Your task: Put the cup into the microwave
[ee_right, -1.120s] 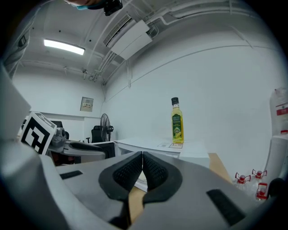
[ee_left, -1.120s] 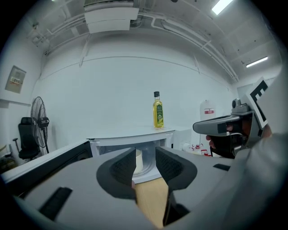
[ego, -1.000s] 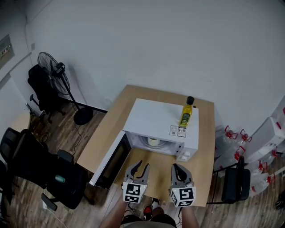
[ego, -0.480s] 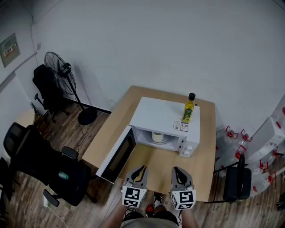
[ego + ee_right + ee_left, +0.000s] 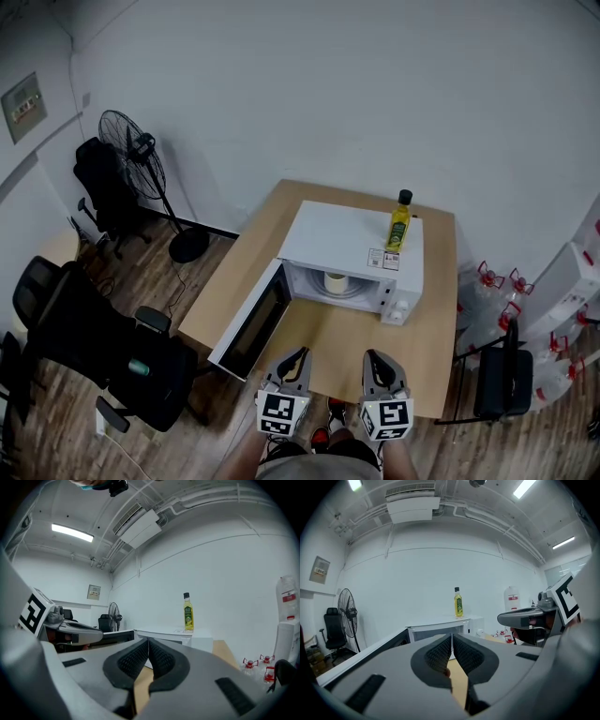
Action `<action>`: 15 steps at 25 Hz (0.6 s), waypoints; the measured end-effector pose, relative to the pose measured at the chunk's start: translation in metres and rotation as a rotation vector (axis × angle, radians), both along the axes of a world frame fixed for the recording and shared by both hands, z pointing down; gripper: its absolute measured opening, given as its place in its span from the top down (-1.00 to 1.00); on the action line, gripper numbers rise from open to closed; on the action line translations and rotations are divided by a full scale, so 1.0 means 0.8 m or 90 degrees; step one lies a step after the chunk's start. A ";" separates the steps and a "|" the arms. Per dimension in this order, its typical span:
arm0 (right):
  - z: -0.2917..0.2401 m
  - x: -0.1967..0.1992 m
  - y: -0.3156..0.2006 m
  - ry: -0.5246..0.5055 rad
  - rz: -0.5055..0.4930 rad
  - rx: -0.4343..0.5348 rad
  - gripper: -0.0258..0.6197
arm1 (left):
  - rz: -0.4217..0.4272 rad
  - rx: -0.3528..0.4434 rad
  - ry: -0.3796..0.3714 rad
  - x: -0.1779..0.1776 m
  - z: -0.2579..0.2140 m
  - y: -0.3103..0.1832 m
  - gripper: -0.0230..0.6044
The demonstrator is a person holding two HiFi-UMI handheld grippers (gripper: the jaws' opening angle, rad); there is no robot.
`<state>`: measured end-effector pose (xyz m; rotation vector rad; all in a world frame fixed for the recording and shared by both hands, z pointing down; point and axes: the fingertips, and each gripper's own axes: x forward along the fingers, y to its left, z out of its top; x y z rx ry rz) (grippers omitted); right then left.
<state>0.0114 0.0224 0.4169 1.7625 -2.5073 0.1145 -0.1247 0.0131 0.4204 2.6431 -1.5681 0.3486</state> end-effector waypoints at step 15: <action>0.002 -0.003 0.004 0.018 0.002 -0.008 0.86 | 0.002 0.006 -0.005 -0.002 0.000 0.003 0.82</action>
